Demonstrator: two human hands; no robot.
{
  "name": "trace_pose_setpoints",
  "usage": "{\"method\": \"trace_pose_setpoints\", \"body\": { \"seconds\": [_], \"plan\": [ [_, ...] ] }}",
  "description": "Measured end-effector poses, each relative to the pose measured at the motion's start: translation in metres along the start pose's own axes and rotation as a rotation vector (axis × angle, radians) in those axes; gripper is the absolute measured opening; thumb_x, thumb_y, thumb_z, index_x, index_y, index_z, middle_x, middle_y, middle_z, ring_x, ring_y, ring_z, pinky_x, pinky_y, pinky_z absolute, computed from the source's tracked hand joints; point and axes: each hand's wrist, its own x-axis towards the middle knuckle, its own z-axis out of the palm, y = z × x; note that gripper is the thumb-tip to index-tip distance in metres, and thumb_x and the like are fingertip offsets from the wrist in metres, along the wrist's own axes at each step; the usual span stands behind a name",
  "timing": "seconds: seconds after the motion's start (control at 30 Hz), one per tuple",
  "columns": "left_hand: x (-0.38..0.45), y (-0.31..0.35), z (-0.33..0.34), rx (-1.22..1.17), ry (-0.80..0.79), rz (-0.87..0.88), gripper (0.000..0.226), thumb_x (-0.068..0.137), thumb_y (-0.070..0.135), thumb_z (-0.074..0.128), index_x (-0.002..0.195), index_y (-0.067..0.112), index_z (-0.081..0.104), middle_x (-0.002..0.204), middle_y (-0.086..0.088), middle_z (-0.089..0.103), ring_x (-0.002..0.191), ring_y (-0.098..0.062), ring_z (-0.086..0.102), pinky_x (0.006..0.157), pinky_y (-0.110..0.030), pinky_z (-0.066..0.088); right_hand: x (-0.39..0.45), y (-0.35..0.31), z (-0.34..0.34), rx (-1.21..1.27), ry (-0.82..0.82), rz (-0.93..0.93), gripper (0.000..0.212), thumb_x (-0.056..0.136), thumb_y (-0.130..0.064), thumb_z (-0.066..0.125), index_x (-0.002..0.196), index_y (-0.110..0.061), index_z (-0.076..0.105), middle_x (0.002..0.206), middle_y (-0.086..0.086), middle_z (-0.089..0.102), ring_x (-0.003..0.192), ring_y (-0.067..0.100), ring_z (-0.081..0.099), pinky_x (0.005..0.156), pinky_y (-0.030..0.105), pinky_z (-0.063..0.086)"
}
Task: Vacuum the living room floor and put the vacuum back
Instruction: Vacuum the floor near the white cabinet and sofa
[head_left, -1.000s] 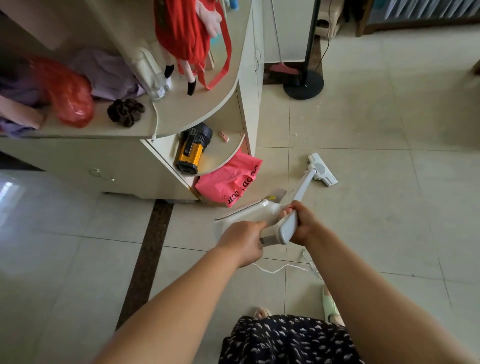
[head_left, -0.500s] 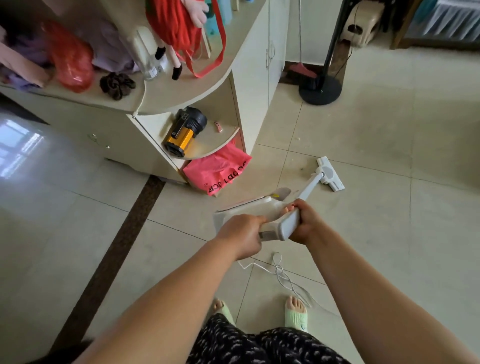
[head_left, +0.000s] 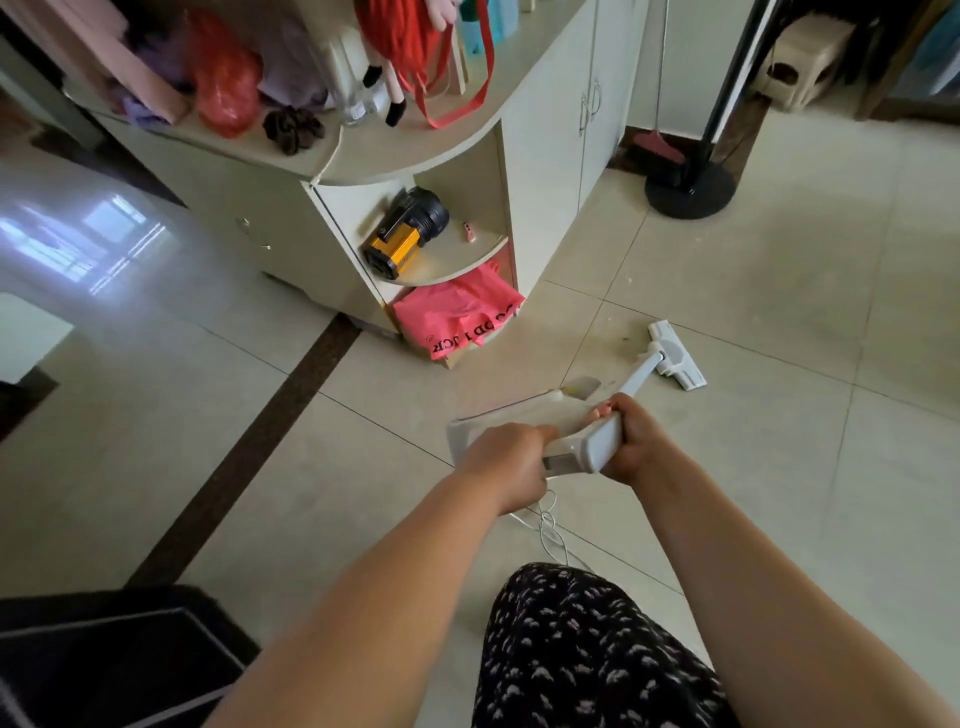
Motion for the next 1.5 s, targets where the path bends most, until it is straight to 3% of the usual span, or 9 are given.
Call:
{"method": "trace_pose_setpoints", "body": {
  "seconds": [0.13, 0.27, 0.47, 0.6, 0.73, 0.97, 1.13, 1.27, 1.5],
  "plan": [
    [-0.032, 0.013, 0.023, -0.038, 0.010, -0.060, 0.030, 0.082, 0.011, 0.054, 0.108, 0.026, 0.057, 0.098, -0.007, 0.066, 0.096, -0.030, 0.061, 0.067, -0.027, 0.037, -0.013, 0.018, -0.024, -0.070, -0.025, 0.026, 0.012, 0.060, -0.006, 0.048, 0.058, -0.014, 0.040, 0.043, -0.004, 0.042, 0.034, 0.011, 0.046, 0.058, 0.020, 0.042],
    [-0.083, 0.035, 0.052, -0.073, 0.048, -0.112, 0.029, 0.082, 0.012, 0.054, 0.108, 0.025, 0.056, 0.097, -0.006, 0.067, 0.095, -0.028, 0.061, 0.067, -0.026, 0.037, -0.044, 0.041, -0.055, -0.176, -0.052, 0.092, 0.013, 0.062, -0.006, 0.048, 0.052, -0.013, 0.043, 0.043, -0.004, 0.042, 0.035, 0.011, 0.047, 0.058, 0.022, 0.043],
    [-0.139, 0.064, 0.083, -0.119, 0.069, -0.193, 0.021, 0.081, 0.013, 0.053, 0.098, 0.025, 0.053, 0.091, -0.006, 0.066, 0.088, -0.029, 0.060, 0.065, -0.027, 0.036, -0.073, 0.064, -0.093, -0.307, -0.071, 0.147, 0.041, 0.086, -0.012, 0.042, 0.045, -0.013, 0.044, 0.043, -0.004, 0.042, 0.036, 0.010, 0.048, 0.059, 0.023, 0.043],
    [-0.143, 0.085, 0.098, -0.126, 0.076, -0.182, 0.015, 0.082, 0.018, 0.057, 0.090, 0.025, 0.046, 0.085, -0.006, 0.065, 0.085, -0.030, 0.060, 0.063, -0.028, 0.038, -0.083, 0.056, -0.112, -0.354, -0.079, 0.172, 0.024, 0.072, -0.010, 0.046, 0.048, -0.016, 0.041, 0.044, -0.004, 0.043, 0.038, 0.010, 0.046, 0.060, 0.022, 0.044],
    [-0.120, 0.109, 0.101, -0.104, 0.077, -0.136, 0.020, 0.084, 0.021, 0.058, 0.103, 0.020, 0.054, 0.090, -0.008, 0.066, 0.088, -0.032, 0.060, 0.070, -0.032, 0.044, -0.081, 0.023, -0.126, -0.356, -0.075, 0.175, 0.014, 0.062, -0.009, 0.050, 0.057, -0.017, 0.039, 0.045, -0.004, 0.045, 0.039, 0.010, 0.046, 0.053, 0.022, 0.047],
    [-0.050, 0.145, 0.095, -0.123, 0.086, -0.145, 0.021, 0.083, 0.015, 0.056, 0.103, 0.020, 0.054, 0.090, -0.007, 0.065, 0.086, -0.030, 0.060, 0.066, -0.029, 0.040, -0.063, -0.052, -0.127, -0.318, -0.076, 0.170, 0.015, 0.064, -0.007, 0.049, 0.052, -0.014, 0.045, 0.046, -0.003, 0.044, 0.039, 0.010, 0.047, 0.047, 0.021, 0.048],
    [0.014, 0.180, 0.077, -0.132, 0.077, -0.160, 0.020, 0.082, 0.013, 0.055, 0.099, 0.022, 0.050, 0.085, -0.005, 0.063, 0.084, -0.028, 0.060, 0.065, -0.027, 0.038, -0.046, -0.127, -0.117, -0.324, -0.058, 0.180, 0.033, 0.077, -0.009, 0.044, 0.045, -0.012, 0.048, 0.045, -0.004, 0.044, 0.039, 0.010, 0.047, 0.049, 0.021, 0.048],
    [0.074, 0.219, 0.057, -0.139, 0.058, -0.154, 0.023, 0.082, 0.009, 0.052, 0.103, 0.019, 0.053, 0.086, -0.007, 0.063, 0.085, -0.029, 0.059, 0.067, -0.030, 0.042, -0.038, -0.199, -0.112, -0.293, -0.077, 0.173, 0.030, 0.069, -0.007, 0.045, 0.040, -0.008, 0.055, 0.045, -0.004, 0.045, 0.041, 0.008, 0.047, 0.051, 0.018, 0.048],
    [0.148, 0.268, 0.041, -0.125, 0.082, -0.164, 0.028, 0.082, 0.013, 0.055, 0.109, 0.022, 0.054, 0.093, -0.006, 0.066, 0.089, -0.027, 0.060, 0.070, -0.029, 0.043, -0.028, -0.288, -0.109, -0.294, -0.106, 0.194, 0.053, 0.088, -0.011, 0.036, 0.042, -0.006, 0.060, 0.045, -0.003, 0.046, 0.052, 0.006, 0.040, 0.064, 0.019, 0.043]
  ]
}}
